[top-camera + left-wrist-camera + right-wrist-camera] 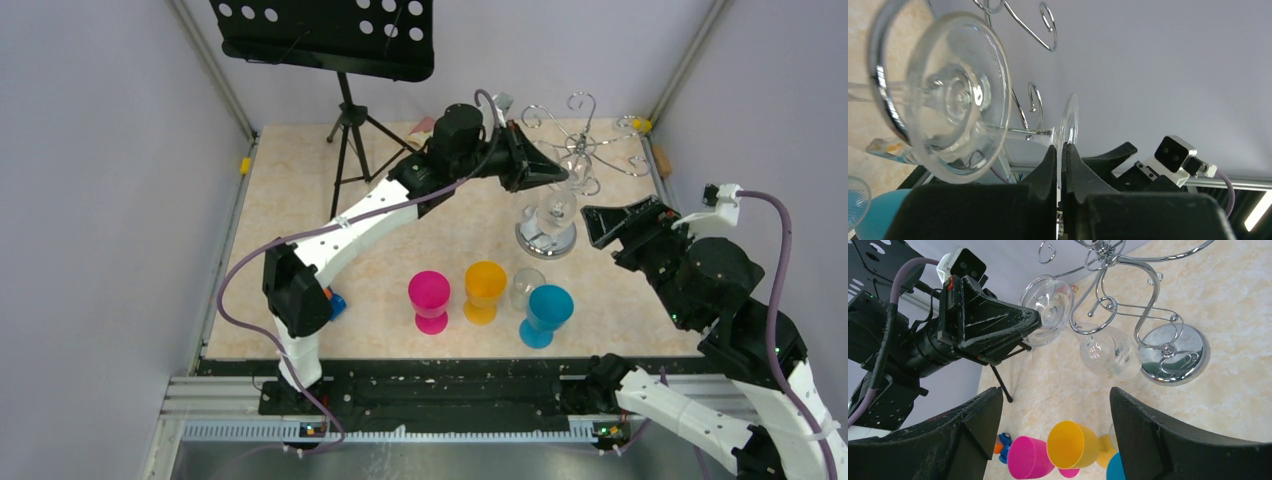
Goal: Place the wine glass upside down on the wine glass rack
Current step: Turn the wine glass upside down at the wine rack.
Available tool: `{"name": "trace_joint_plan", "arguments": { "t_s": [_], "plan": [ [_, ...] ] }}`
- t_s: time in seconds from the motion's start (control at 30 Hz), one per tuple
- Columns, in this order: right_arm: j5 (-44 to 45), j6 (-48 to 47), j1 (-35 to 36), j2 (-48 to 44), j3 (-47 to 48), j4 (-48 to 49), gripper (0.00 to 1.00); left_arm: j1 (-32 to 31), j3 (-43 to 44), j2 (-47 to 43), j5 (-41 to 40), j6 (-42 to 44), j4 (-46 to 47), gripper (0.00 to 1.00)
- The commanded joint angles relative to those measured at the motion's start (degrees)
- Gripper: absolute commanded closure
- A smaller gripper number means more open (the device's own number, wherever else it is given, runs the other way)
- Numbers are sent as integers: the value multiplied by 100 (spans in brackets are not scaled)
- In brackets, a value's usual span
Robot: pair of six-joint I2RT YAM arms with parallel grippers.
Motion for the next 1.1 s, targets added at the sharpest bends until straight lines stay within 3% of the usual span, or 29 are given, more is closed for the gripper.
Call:
{"name": "trace_joint_plan", "arguments": {
  "t_s": [0.0, 0.53, 1.07],
  "plan": [
    [-40, -56, -59, -3, 227, 108, 21, -189, 85, -424, 377, -60, 560, 100],
    [257, -94, -56, -116, 384, -157, 20, -569, 535, -26, 354, -393, 861, 100],
    [510, -128, -55, -329, 553, -370, 20, -606, 1400, 732, -473, -596, 729, 100]
  ]
}}
